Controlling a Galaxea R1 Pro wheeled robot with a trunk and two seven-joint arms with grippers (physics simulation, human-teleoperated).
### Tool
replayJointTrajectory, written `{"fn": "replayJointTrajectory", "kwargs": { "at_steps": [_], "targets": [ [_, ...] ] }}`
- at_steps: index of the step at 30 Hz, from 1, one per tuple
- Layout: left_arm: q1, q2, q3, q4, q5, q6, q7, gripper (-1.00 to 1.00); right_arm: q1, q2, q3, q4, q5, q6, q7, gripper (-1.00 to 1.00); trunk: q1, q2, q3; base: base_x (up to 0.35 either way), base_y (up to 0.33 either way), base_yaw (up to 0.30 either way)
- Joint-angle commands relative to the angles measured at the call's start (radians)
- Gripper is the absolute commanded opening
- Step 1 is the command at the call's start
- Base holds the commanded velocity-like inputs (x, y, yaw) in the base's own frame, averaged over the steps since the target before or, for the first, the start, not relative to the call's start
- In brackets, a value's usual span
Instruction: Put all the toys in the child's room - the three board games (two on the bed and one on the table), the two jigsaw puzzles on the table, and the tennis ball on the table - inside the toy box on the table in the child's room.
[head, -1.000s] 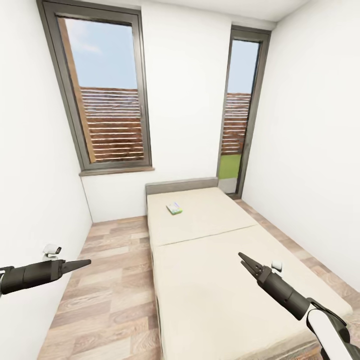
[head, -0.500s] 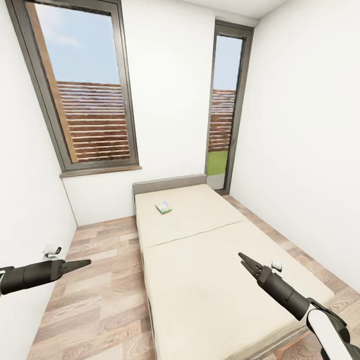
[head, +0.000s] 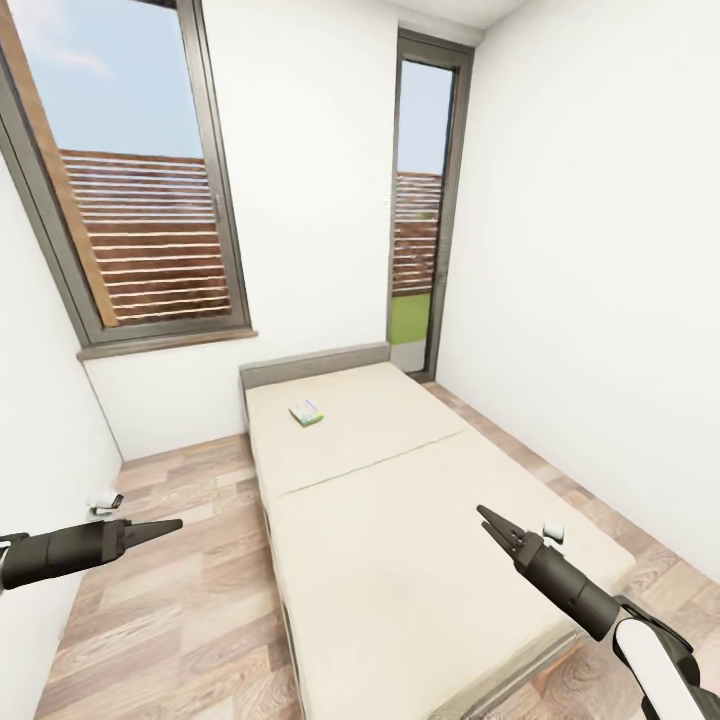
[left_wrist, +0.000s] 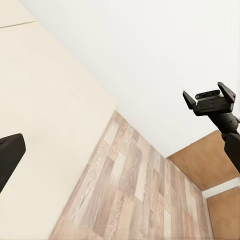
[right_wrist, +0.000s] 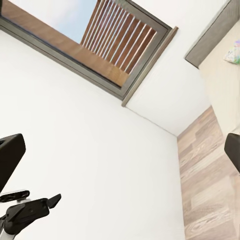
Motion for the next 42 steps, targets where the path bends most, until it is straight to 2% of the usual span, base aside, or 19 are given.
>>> {"fn": "replayJointTrajectory", "kwargs": {
  "at_steps": [1, 31, 42],
  "targets": [
    [-0.001, 0.000, 0.000, 0.000, -0.001, 0.011, -0.004, 1.00, -0.001, 0.000, -0.001, 0.000, -0.006, 0.008, 0.000, 1.00, 0.001, -0.002, -0.004, 0.001, 0.058, -0.186],
    [-0.001, 0.000, -0.001, 0.000, 0.000, 0.011, -0.004, 1.00, -0.001, 0.000, -0.001, 0.000, -0.006, 0.008, 0.001, 1.00, 0.001, -0.002, -0.039, 0.017, 0.083, -0.189],
    [-0.001, 0.000, -0.001, 0.000, -0.001, 0.011, -0.004, 1.00, -0.001, 0.000, -0.001, 0.000, -0.006, 0.008, 0.002, 1.00, 0.001, -0.002, -0.050, 0.003, 0.220, -0.209]
  ]
}}
